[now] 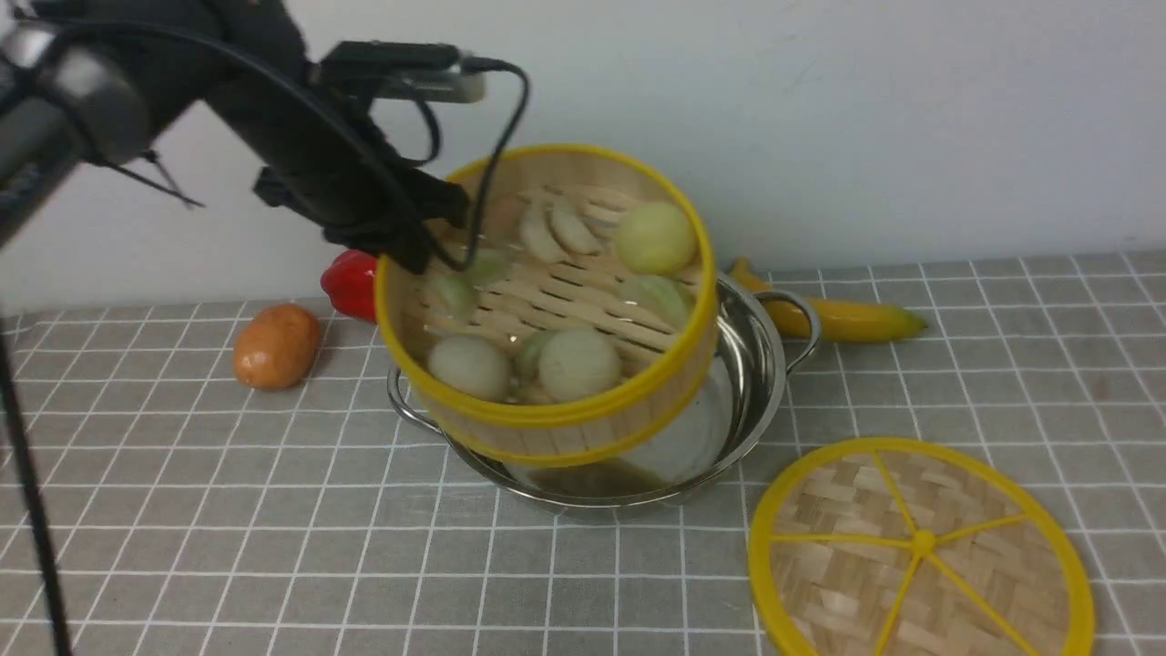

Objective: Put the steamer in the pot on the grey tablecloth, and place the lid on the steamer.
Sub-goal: 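Place the bamboo steamer basket with dumplings into the steel pot with the left gripper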

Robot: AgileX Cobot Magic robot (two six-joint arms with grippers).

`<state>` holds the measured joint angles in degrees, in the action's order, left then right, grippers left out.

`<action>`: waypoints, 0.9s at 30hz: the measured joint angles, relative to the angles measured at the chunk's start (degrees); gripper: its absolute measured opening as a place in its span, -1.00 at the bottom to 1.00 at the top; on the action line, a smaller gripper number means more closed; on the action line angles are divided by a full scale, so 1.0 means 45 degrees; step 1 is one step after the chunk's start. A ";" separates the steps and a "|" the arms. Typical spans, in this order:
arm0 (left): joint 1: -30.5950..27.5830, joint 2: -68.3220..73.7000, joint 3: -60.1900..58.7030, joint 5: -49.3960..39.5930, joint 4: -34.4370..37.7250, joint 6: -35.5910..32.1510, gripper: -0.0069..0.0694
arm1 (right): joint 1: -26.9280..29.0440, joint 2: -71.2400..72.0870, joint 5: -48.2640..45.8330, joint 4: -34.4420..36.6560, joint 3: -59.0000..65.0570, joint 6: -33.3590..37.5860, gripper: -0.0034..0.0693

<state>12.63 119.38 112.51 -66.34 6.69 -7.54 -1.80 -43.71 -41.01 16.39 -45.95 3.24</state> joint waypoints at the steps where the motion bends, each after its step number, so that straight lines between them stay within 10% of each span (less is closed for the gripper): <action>1: 0.0254 0.0428 0.0485 -0.0037 -0.0135 0.0140 -0.74 | 0.0000 0.0000 -0.0098 0.0000 0.0000 0.0000 -0.24; 27: 0.0569 0.4151 0.3361 -0.0888 -0.0919 0.0588 -0.74 | 0.0000 0.0000 -0.0787 0.0000 0.0000 0.0000 -0.24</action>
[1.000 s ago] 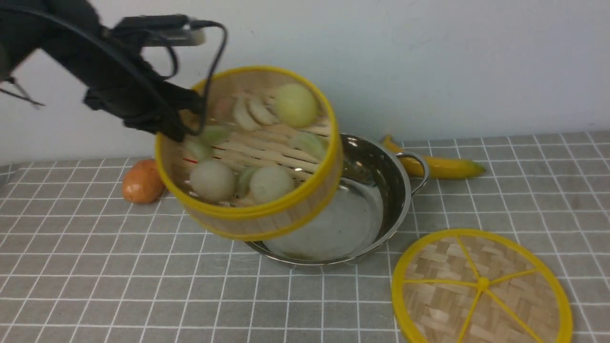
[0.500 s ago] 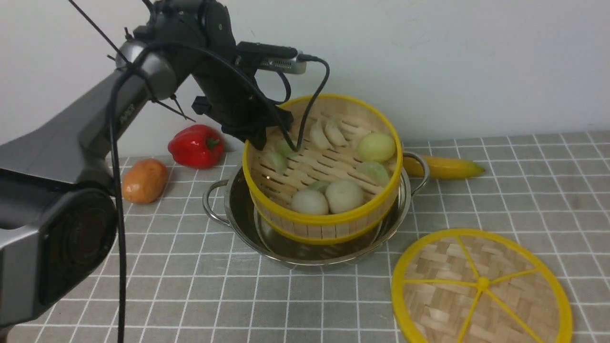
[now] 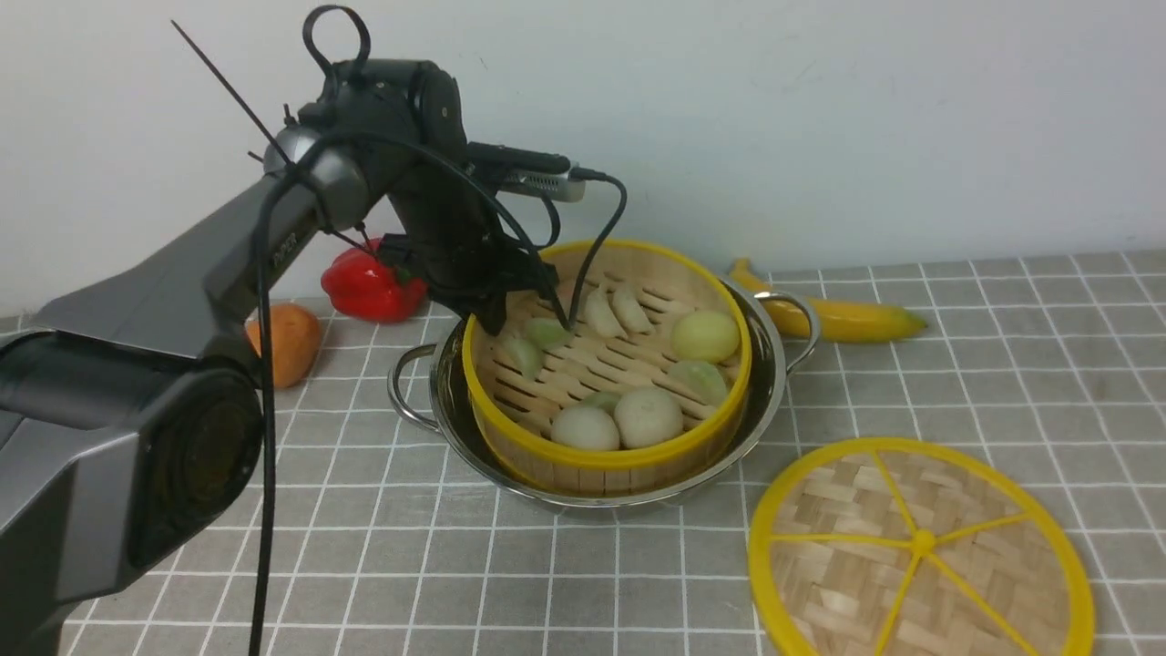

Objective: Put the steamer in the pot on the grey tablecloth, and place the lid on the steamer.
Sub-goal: 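Place the bamboo steamer basket with dumplings into the steel pot with the left gripper, then move the gripper down to the bamboo steamer lid and grasp its center knob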

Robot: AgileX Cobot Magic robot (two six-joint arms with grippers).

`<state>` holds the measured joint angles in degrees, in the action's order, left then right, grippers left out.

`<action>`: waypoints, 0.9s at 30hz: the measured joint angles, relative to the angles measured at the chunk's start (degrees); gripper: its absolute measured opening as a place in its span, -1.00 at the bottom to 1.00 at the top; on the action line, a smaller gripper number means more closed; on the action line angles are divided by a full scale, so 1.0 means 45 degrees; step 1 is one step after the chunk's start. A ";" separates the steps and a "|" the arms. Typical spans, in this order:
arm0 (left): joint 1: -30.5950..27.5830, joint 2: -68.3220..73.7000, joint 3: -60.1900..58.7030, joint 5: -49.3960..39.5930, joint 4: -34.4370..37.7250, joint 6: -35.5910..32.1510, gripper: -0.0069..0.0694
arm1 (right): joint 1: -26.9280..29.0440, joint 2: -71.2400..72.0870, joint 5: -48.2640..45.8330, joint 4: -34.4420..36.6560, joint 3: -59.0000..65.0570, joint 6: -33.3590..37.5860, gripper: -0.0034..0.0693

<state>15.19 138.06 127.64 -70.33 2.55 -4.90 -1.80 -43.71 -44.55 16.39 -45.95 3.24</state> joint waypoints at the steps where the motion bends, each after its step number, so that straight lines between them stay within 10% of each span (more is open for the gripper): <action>1: 0.0000 0.0088 0.0000 0.0000 0.0013 -0.0012 -0.74 | 0.0000 0.0000 0.0000 0.0000 0.0000 0.0000 -0.24; 10: -0.0016 0.0366 0.0004 0.0052 0.0206 -0.0033 -0.67 | 0.0000 0.0000 0.0000 0.0000 0.0000 0.0000 -0.24; 22: -0.0039 0.0223 0.2079 0.0144 0.0577 -0.0007 0.40 | 0.0000 0.0000 -0.0091 0.0332 0.0000 0.0000 -0.24; 27: -0.0039 -0.1504 0.2666 0.0119 0.0589 -0.0046 0.55 | -0.0211 -0.0792 0.0062 0.1807 -0.0106 0.0908 -0.24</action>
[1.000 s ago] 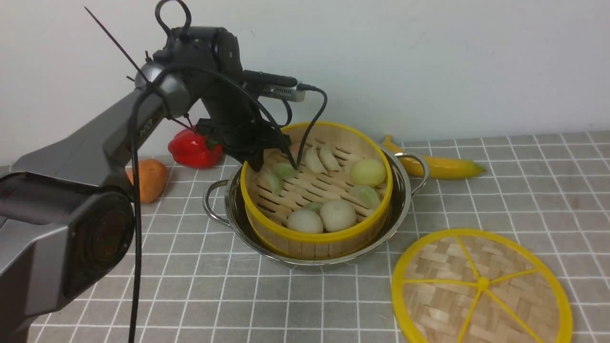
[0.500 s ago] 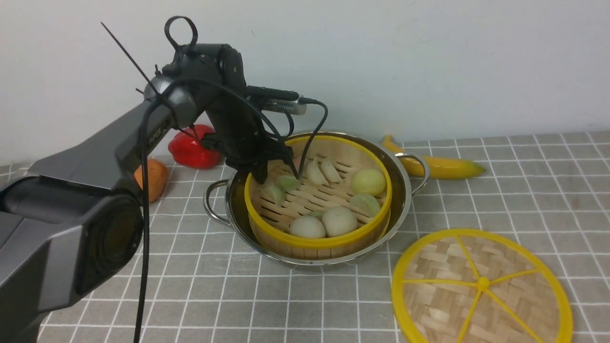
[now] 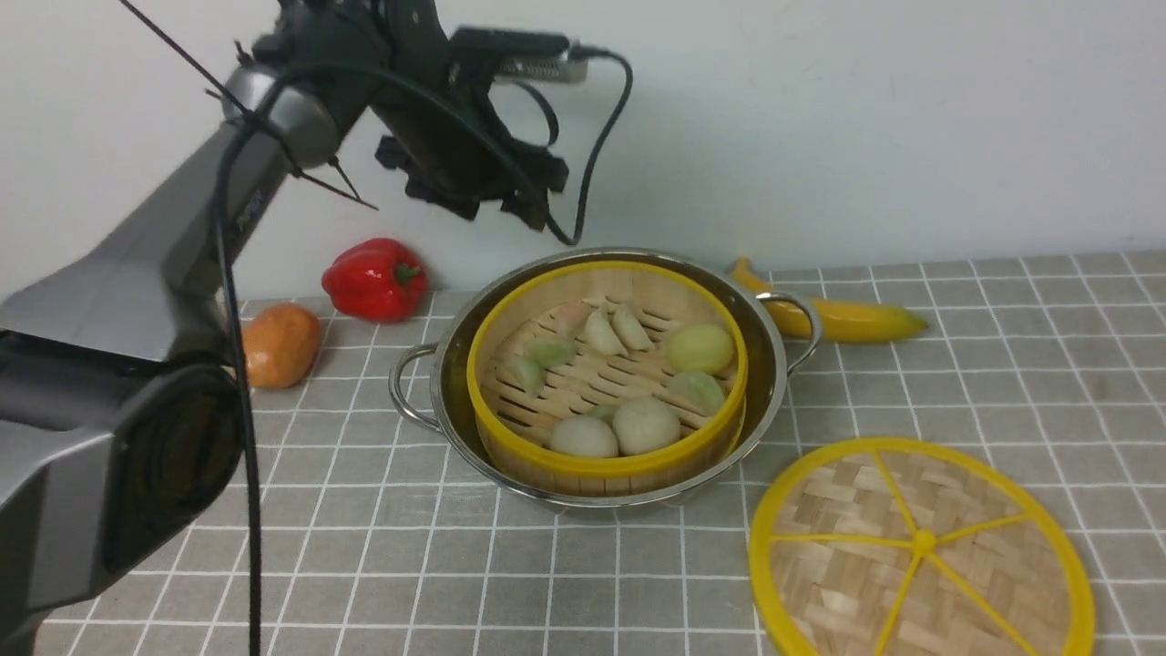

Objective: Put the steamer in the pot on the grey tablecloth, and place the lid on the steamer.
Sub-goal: 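Move the gripper down to the bamboo steamer lid and grasp its center knob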

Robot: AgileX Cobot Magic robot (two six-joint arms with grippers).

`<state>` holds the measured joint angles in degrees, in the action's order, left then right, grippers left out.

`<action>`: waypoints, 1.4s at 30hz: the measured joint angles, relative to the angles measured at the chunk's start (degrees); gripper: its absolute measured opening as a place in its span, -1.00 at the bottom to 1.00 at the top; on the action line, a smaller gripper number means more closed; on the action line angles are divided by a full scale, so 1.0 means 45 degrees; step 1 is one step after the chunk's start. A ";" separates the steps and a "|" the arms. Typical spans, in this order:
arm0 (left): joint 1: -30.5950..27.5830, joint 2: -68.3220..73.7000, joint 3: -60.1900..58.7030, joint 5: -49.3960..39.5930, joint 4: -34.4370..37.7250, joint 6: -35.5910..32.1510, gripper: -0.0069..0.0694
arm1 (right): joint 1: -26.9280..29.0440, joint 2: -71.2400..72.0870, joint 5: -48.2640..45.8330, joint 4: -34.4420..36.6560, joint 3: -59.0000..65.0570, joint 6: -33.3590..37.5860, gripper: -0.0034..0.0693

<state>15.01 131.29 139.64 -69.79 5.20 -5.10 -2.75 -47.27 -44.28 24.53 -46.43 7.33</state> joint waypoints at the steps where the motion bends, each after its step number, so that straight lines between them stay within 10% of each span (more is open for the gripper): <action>1: 0.0000 -0.0487 0.0008 0.0000 0.0000 -0.0010 0.55 | -0.0089 -0.0267 0.0085 0.0348 0.0000 0.0290 -0.24; 9: 0.0000 -0.3719 -0.0084 0.0000 0.0028 -0.0066 0.18 | -0.1424 -0.3195 0.0376 0.2664 -0.1244 0.2280 -0.24; 16: 0.0000 -0.8395 -0.1999 0.0000 -0.0836 -0.0936 -0.77 | -0.3784 -0.6891 -0.1789 0.1105 -0.5000 0.1388 -0.24; 26: 0.0000 -1.5297 -0.8975 0.0025 -0.3131 -0.1156 -0.88 | -0.4446 -0.9748 -0.3472 -0.5450 -0.5708 -0.2792 -0.24; 42: 0.0000 -2.2273 -1.9911 0.4116 -0.2368 -0.0669 -0.88 | -0.4446 -1.1770 -0.3783 -0.5614 -0.4999 -0.3040 -0.24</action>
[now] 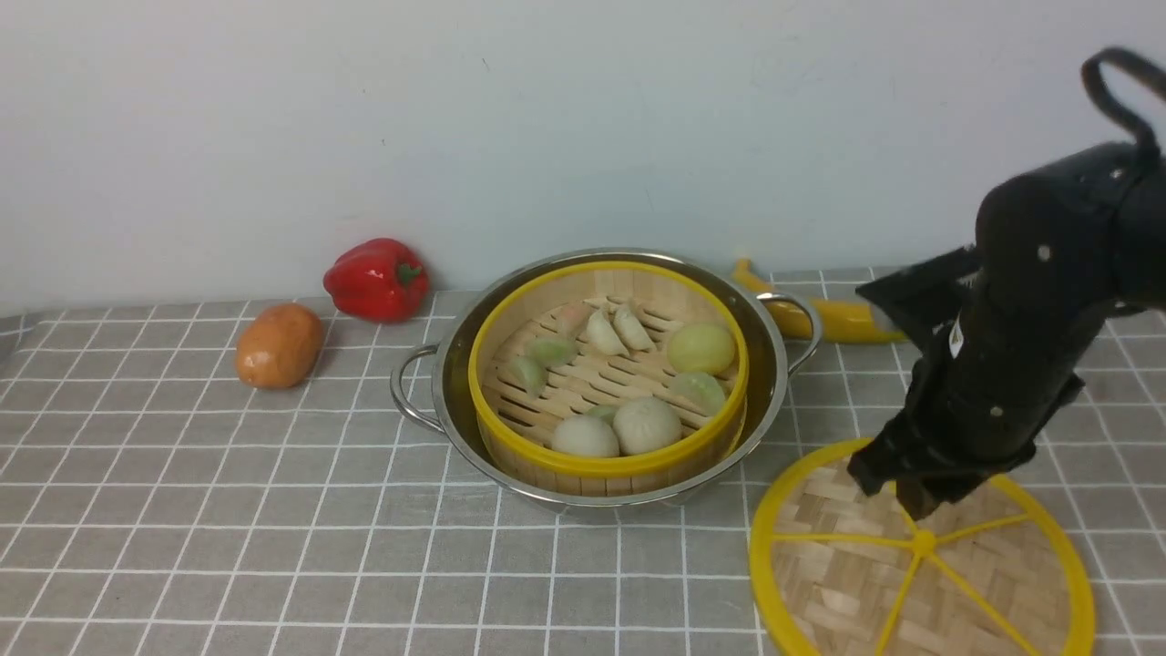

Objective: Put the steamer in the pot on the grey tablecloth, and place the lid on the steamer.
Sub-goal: 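Move the gripper down to the bamboo steamer lid and grasp its center knob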

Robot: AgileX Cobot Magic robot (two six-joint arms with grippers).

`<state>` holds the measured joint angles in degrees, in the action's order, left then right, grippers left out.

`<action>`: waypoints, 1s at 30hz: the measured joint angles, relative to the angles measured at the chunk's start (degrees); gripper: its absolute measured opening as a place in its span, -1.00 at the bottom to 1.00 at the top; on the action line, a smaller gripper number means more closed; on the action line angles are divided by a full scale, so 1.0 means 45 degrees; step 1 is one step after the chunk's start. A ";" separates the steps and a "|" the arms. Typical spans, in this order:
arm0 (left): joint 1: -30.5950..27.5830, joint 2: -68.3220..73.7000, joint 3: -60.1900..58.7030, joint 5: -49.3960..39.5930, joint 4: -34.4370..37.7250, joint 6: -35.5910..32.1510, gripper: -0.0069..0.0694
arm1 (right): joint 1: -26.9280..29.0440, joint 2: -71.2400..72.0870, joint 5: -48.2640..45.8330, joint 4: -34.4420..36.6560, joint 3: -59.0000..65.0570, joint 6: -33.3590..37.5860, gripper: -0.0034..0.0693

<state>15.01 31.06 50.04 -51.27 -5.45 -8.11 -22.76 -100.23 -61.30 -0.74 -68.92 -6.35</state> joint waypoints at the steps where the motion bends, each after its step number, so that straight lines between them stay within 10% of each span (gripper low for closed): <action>1: 0.0000 -0.0099 -0.0502 0.0285 0.0137 0.0029 -0.88 | 0.0000 -0.0010 0.0293 0.0000 0.0348 0.0000 -0.24; 13: 0.0000 -0.0106 -0.1172 0.1400 0.1324 0.0129 -0.87 | 0.0000 -0.0184 0.2509 0.0164 0.1584 -0.0270 -0.24; 30: 0.0000 -0.0106 -0.1172 0.1400 0.1351 0.0129 -0.81 | 0.0000 0.0579 0.0025 -0.0429 0.1198 -0.0476 -0.50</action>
<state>15.01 30.58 44.77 -44.97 0.63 -7.53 -22.76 -97.63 -61.19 -2.67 -63.53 -8.49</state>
